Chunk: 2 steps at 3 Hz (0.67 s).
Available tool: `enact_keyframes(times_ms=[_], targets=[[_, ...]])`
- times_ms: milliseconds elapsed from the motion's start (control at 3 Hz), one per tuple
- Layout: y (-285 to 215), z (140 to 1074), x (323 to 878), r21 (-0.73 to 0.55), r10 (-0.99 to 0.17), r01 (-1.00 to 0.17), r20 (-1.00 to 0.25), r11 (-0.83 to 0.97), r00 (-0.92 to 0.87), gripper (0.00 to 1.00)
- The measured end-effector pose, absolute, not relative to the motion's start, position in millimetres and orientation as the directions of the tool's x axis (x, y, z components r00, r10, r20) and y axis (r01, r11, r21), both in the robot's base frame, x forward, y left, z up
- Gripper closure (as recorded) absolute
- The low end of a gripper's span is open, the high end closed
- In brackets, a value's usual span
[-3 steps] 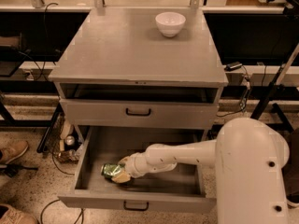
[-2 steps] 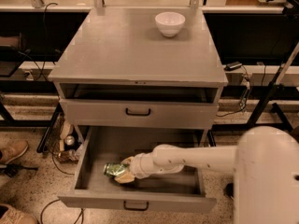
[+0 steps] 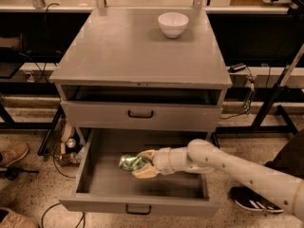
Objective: Pick green can from middle drawer and place on counter
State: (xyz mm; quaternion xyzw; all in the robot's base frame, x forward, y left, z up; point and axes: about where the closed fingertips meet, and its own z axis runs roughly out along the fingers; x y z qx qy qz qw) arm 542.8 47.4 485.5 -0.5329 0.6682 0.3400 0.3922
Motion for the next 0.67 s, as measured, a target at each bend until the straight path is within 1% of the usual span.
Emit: enact_keyframes(times_ms=[333,667], targets=[[10.6,538.7,531.0,-0.019,-0.425,-0.987,-0.904,0.157,-0.05,1.0],[-10.5,584.7,522.6,-0.093,-0.456,-0.986,-0.89,0.137,0.021,1.0]])
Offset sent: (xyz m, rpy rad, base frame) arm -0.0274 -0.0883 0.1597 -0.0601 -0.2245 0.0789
